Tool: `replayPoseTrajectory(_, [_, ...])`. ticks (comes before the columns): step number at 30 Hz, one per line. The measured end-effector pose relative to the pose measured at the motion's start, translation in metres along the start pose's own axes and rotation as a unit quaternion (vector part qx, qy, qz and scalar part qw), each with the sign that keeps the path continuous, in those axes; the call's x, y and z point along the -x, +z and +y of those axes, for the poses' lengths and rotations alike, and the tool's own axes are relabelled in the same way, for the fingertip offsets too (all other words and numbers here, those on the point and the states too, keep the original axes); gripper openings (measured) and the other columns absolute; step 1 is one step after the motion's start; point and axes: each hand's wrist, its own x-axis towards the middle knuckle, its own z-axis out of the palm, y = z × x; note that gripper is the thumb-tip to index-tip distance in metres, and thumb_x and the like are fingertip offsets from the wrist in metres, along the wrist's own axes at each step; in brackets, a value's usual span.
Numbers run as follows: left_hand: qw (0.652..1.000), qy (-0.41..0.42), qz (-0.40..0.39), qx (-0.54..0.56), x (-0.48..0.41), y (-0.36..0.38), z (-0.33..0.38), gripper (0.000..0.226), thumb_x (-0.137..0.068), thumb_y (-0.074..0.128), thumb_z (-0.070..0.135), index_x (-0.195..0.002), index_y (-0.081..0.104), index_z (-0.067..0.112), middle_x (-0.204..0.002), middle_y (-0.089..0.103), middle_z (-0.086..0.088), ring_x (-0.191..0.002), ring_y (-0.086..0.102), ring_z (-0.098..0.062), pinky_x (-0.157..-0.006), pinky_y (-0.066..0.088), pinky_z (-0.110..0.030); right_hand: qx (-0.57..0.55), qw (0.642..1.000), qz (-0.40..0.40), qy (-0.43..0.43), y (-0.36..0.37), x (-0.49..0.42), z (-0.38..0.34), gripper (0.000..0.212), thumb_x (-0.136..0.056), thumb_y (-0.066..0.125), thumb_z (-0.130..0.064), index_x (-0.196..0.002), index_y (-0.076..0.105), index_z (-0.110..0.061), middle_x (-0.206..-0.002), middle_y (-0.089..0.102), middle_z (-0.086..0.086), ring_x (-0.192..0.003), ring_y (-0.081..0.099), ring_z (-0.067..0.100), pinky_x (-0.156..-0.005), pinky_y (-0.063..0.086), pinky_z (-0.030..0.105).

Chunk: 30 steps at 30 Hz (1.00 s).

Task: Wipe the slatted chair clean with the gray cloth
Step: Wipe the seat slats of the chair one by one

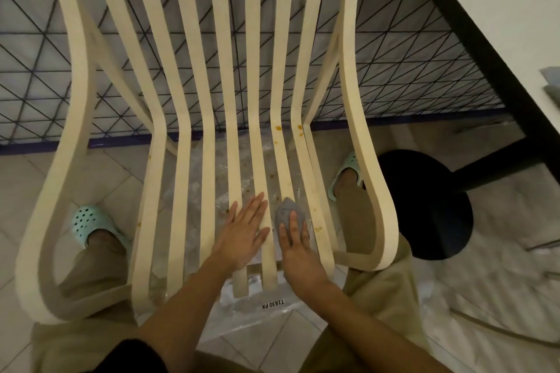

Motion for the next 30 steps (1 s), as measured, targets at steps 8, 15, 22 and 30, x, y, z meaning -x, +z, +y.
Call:
replayPoseTrajectory(8, [0.999,-0.013,0.021,0.026,-0.001,0.003,0.001,0.06,-0.102,0.022,0.046,-0.153,0.021,0.016,-0.162,0.011,0.002,-0.148,0.009,-0.012,-0.119,0.007,-0.043,0.006,1.0,-0.003,-0.002,-0.022,-0.045,0.001,0.072,-0.099,0.035,-0.007,-0.152,-0.013,-0.003,-0.155,-0.029,0.023,-0.143,-0.02,0.049,-0.112,0.035,0.046])
replayPoseTrajectory(15, [0.999,-0.016,0.009,0.043,-0.001,0.001,0.001,0.059,-0.102,0.019,0.045,-0.154,0.013,0.019,-0.162,0.004,0.004,-0.149,0.003,-0.012,-0.119,0.001,-0.041,0.044,0.999,-0.003,0.017,-0.034,-0.096,0.003,0.079,-0.099,0.042,-0.014,-0.152,-0.015,-0.003,-0.155,-0.03,0.023,-0.143,-0.016,0.05,-0.117,0.026,0.047])
replayPoseTrajectory(22, [0.998,-0.014,0.0,0.057,0.0,-0.001,0.002,0.06,-0.102,0.022,0.044,-0.155,0.005,0.021,-0.162,-0.003,0.007,-0.149,-0.003,-0.009,-0.12,-0.004,-0.04,0.094,0.996,-0.005,0.014,-0.069,-0.128,0.0,0.074,-0.102,0.04,-0.014,-0.151,-0.014,0.0,-0.155,-0.027,0.024,-0.144,-0.012,0.05,-0.12,0.01,0.051])
replayPoseTrajectory(30, [0.999,-0.039,-0.036,0.012,0.001,-0.007,0.009,0.061,-0.101,0.012,0.046,-0.155,0.002,0.018,-0.162,-0.006,0.004,-0.149,0.005,-0.015,-0.117,-0.003,-0.043,0.007,0.999,-0.034,0.031,-0.067,-0.108,0.001,0.084,-0.097,0.051,-0.008,-0.155,-0.01,-0.009,-0.158,-0.027,0.016,-0.148,-0.01,0.043,-0.118,0.025,0.043])
